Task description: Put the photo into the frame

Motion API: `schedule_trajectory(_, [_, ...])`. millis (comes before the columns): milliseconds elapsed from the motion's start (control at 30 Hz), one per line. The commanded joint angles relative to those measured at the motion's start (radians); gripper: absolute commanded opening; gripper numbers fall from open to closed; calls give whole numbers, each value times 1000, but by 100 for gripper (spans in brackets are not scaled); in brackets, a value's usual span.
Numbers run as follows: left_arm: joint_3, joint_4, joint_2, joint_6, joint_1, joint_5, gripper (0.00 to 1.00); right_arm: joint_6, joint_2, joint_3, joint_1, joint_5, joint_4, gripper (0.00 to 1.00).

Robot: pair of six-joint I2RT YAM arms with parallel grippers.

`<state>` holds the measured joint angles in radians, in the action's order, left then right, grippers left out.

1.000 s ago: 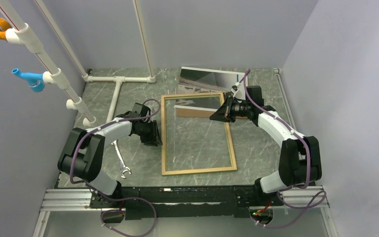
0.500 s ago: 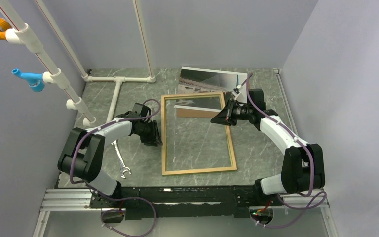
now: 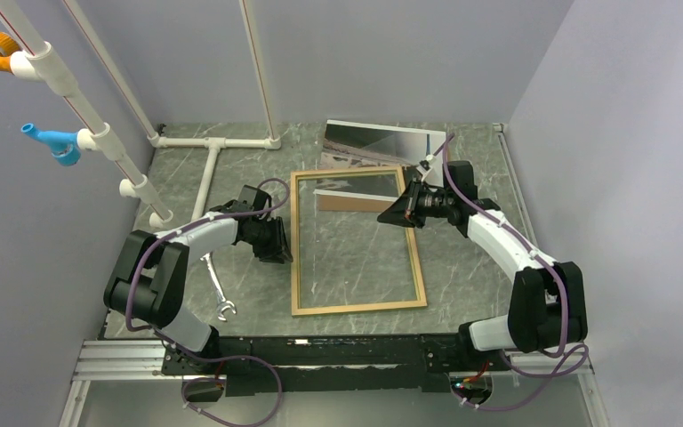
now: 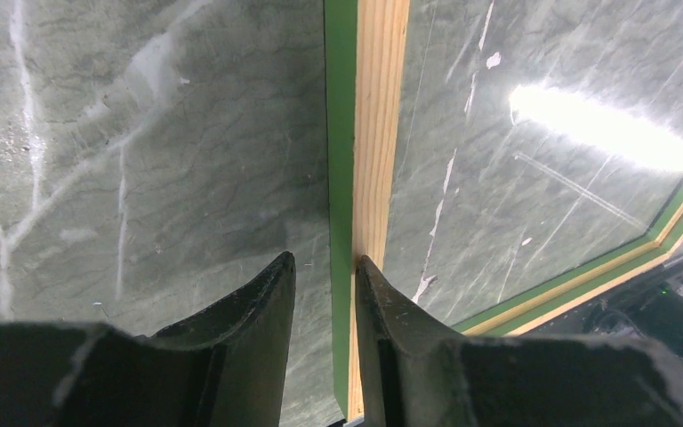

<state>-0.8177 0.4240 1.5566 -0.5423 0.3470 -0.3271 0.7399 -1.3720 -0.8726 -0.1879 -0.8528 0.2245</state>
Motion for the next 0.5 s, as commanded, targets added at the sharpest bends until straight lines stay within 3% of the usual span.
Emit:
schedule_trajectory(0, [17, 33, 10, 29, 4, 88, 35, 24, 27, -49, -21, -24, 41, 0])
schedule_trajectory(467, [22, 33, 14, 32, 10, 92, 35, 15, 12, -135, -39, -25, 115, 0])
